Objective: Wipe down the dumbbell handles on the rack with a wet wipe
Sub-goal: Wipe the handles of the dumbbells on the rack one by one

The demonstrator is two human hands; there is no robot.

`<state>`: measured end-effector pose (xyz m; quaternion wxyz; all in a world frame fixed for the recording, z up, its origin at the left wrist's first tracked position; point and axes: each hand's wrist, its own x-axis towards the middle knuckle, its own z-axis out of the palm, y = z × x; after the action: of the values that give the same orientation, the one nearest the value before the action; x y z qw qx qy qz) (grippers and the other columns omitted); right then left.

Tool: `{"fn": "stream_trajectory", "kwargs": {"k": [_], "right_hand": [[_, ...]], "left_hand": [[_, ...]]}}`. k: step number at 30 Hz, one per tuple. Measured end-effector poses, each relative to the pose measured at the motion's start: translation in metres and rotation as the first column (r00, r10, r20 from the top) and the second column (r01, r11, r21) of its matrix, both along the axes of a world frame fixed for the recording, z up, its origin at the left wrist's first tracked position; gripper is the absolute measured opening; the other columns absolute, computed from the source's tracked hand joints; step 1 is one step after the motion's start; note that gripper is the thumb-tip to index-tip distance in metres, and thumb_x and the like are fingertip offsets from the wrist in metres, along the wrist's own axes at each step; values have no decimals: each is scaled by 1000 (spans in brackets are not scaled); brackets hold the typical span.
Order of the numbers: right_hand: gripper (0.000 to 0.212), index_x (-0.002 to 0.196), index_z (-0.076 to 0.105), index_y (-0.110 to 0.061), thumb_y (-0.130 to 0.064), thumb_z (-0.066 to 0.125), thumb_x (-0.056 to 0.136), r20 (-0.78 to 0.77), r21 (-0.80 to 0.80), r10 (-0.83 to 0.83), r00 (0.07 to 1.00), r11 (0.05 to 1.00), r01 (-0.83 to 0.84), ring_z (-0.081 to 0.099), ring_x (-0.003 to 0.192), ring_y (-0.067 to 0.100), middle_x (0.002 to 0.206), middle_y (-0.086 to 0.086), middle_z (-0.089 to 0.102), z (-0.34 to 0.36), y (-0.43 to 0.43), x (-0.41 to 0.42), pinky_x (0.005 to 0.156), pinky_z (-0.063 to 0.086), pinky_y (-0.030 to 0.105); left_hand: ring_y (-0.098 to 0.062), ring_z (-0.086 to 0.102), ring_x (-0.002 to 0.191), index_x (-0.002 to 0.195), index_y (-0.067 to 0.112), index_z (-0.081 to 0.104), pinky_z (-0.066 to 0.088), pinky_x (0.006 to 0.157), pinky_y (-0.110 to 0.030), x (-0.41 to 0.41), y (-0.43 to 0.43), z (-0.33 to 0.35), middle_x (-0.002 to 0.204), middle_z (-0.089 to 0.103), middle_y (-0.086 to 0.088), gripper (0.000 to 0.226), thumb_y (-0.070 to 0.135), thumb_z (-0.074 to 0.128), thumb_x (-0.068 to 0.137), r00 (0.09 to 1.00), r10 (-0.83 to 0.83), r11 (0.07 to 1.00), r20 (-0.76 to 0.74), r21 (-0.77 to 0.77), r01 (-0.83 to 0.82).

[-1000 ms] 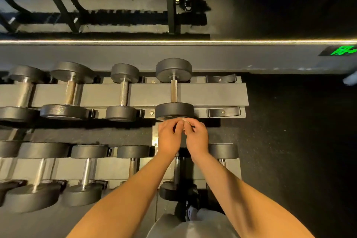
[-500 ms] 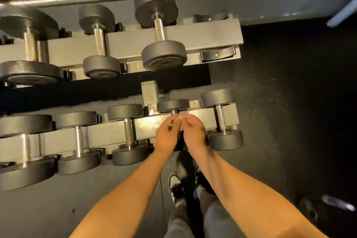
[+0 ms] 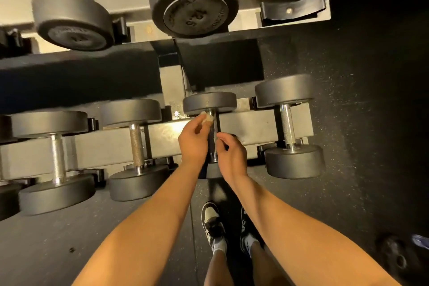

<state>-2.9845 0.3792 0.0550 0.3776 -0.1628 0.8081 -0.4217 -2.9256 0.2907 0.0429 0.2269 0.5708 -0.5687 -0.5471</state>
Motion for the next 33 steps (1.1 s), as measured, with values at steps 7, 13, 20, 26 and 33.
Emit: {"fn": "stream_trajectory", "kwargs": {"k": [7,13,20,26,33], "right_hand": [[25,123,61,-40,-35,44,104,-175,122,45,983,992,-24,58,107,11,123,-13,62,-21,-5,4,88,48,31],[24,123,58,-42,-38,46,102,-205,161,55,977,987,-22,60,106,12,123,-14,62,-20,-5,3,85,46,29],[25,122,61,-38,-36,48,101,-194,126,31,981,992,-7,62,107,19,127,-10,62,-26,2,1,92,51,35],[22,115,62,-39,-35,43,103,-156,132,-4,988,991,24,62,100,20,115,-8,66,-25,2,1,84,52,35],[23,120,62,-37,-36,48,101,-143,102,-55,988,992,70,63,103,22,119,-6,67,-30,1,0,91,53,42]], "left_hand": [[-4,65,106,118,16,76,44,95,-5,-6,2,-17,115,74,3,23,14,67,97,994,-90,992,68,-83,95],[-2,66,103,117,16,76,43,88,-2,7,0,-19,111,74,7,22,14,66,97,992,-97,989,83,-100,105],[2,65,91,113,17,75,47,81,-8,-9,-9,-21,103,74,6,19,20,65,98,989,-98,990,112,-91,109],[2,67,91,106,19,76,53,85,-16,24,17,-20,98,74,10,16,13,65,97,974,-197,980,113,25,195],[-3,62,80,104,16,67,41,64,-4,-5,-10,-22,89,68,10,12,16,55,103,969,-127,987,213,-70,145]]}}
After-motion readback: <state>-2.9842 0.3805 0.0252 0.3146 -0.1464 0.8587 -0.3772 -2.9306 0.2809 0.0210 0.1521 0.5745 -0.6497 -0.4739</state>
